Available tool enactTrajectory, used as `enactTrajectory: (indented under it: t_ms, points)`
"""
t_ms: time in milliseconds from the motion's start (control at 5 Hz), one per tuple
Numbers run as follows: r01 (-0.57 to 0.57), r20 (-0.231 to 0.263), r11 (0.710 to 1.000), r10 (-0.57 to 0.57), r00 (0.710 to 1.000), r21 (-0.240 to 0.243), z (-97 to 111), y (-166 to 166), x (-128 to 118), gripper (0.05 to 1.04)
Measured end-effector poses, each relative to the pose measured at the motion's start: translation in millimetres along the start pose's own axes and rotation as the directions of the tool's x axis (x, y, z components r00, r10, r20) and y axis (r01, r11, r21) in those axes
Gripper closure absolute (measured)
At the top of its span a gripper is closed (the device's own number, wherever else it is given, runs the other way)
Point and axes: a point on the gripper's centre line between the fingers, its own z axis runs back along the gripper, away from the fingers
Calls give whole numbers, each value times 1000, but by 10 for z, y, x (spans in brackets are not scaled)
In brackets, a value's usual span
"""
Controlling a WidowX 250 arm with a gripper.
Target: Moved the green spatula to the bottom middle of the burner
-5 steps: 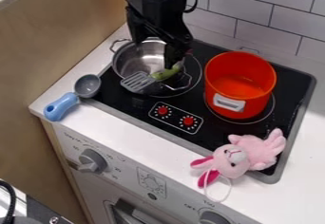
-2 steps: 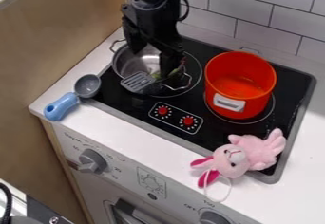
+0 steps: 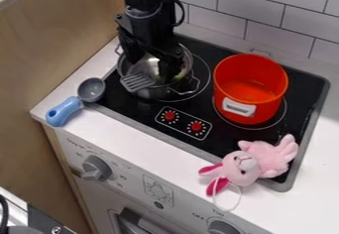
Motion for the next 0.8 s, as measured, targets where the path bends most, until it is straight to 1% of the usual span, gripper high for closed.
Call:
enactTrajectory:
  t_ms: [200,400,600,800]
  points:
    - [-24,-30,999,24,999,-25,-49,-17,-21,84]
    - [-42,-47,998,40,998,-46,-97,-43,7,84]
    - [-62,-91,996,57,994,-61,-112,-72,40,84]
    - [-76,-103,995,69,992,-63,-87,-107,74,84]
